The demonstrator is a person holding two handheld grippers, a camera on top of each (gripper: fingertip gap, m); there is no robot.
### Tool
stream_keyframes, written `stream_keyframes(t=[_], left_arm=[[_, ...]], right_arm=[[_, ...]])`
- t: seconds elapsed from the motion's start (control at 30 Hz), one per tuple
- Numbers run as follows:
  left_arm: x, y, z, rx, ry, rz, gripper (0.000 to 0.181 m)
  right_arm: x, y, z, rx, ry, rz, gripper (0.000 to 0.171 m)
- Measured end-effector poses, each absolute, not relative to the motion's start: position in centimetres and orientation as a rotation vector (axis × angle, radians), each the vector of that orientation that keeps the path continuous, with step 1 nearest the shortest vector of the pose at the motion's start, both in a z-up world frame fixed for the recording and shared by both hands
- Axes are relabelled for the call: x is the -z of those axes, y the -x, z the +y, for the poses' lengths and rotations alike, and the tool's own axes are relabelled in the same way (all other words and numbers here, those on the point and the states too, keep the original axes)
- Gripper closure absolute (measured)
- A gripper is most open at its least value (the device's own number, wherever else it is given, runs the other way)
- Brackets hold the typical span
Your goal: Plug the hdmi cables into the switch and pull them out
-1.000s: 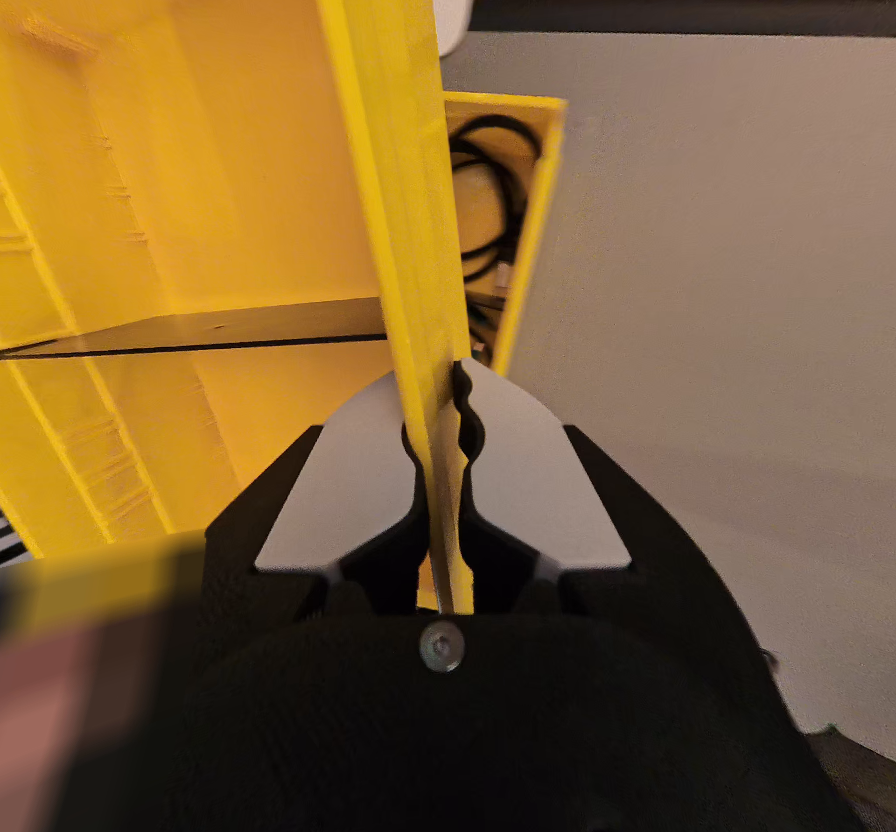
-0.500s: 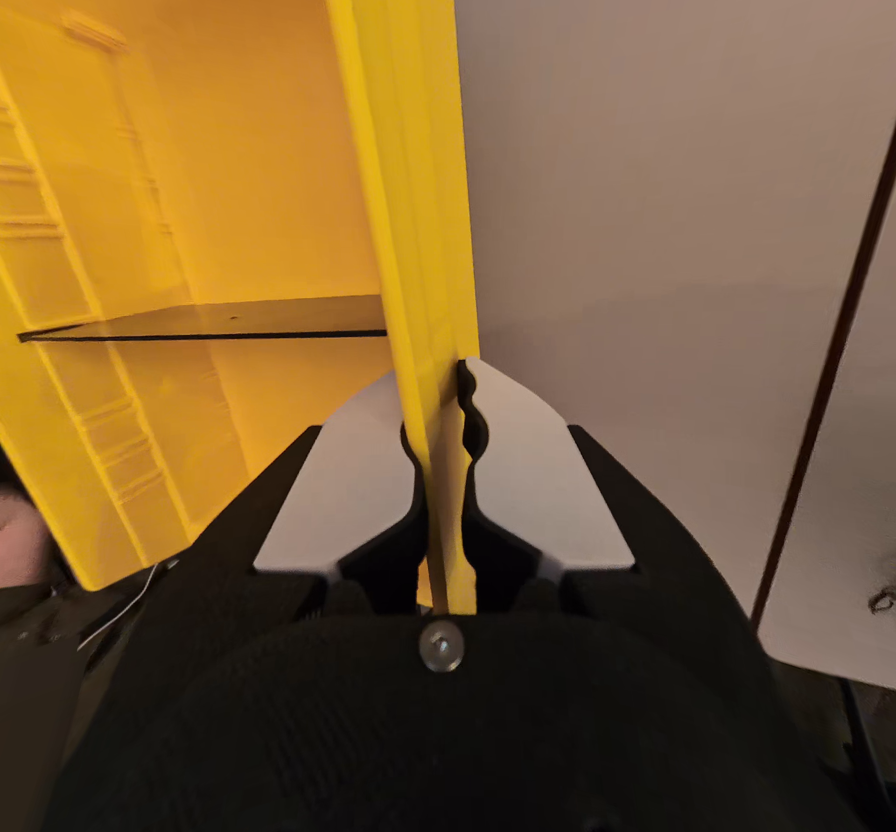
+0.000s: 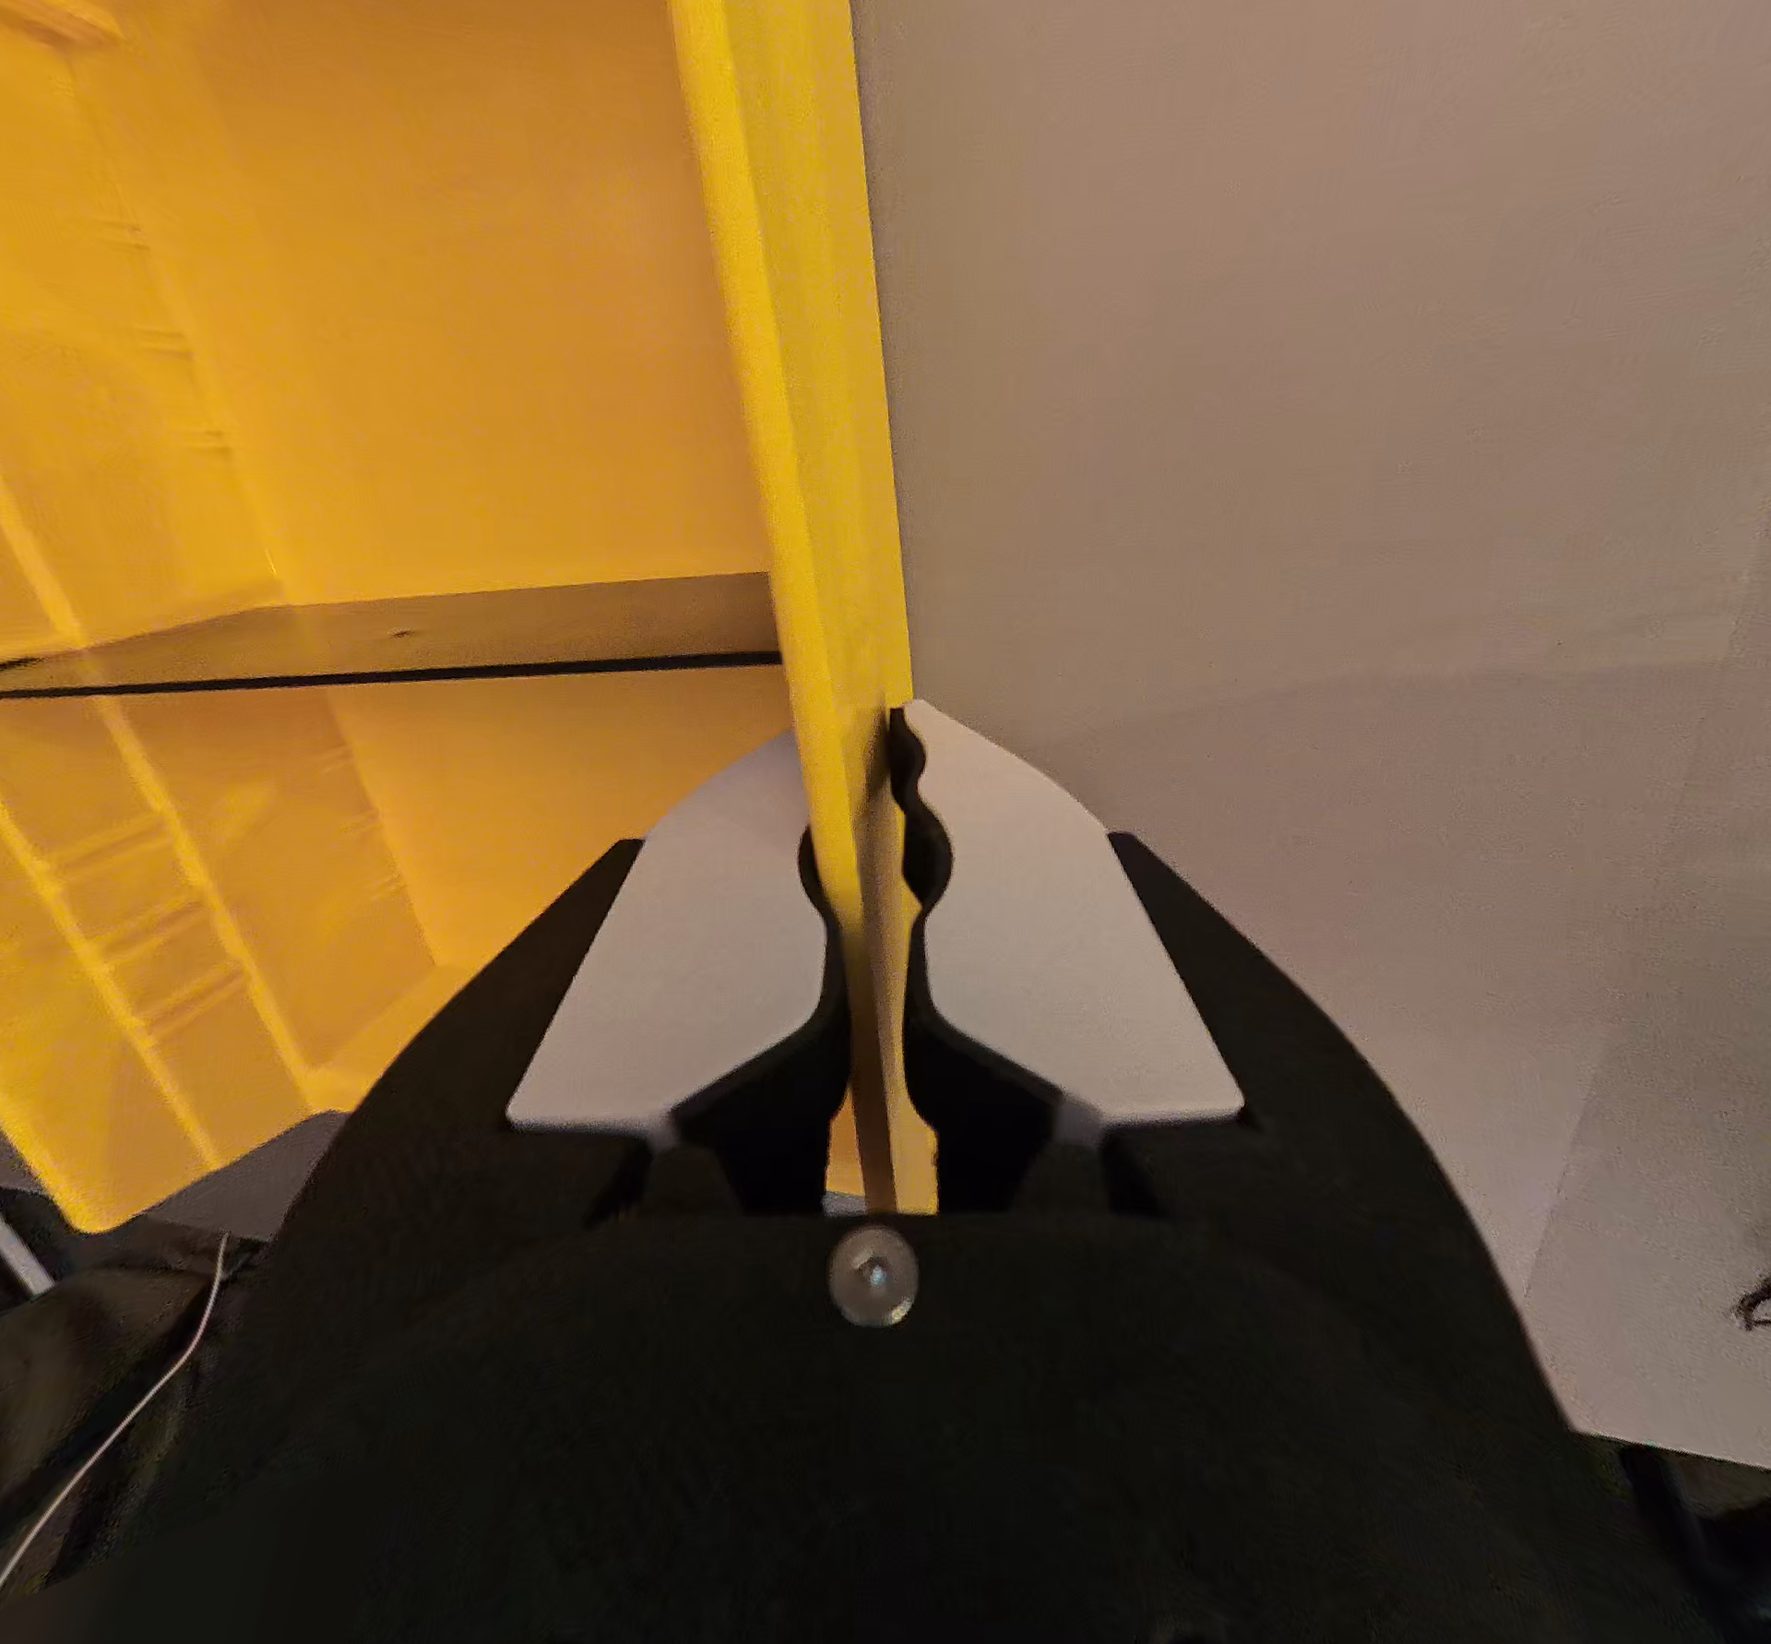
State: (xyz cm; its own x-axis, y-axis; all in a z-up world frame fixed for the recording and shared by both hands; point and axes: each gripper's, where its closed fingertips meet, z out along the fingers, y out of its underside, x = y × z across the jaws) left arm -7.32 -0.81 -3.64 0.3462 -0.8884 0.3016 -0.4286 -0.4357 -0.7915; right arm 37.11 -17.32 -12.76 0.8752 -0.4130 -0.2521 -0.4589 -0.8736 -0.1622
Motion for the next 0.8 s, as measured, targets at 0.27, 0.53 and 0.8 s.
stream_keyframes(t=[0.27, 0.53, 0.8], left_arm=[[6.8, 5.5, 1.9, 0.866, 2.263, 1.081, 0.107], [9.0, 4.2, 0.5, 0.578, 2.659, 1.382, 0.132], [9.8, 3.9, -1.0, 0.338, 2.914, 1.362, 0.164]], right_arm=[[12.8, -37.2, -17.3, -0.289, 2.847, 0.602, 0.166], [12.8, -37.3, -17.1, -0.267, 2.87, 0.556, 0.166], [12.8, -37.3, -17.2, -0.206, 2.91, 0.519, 0.165]])
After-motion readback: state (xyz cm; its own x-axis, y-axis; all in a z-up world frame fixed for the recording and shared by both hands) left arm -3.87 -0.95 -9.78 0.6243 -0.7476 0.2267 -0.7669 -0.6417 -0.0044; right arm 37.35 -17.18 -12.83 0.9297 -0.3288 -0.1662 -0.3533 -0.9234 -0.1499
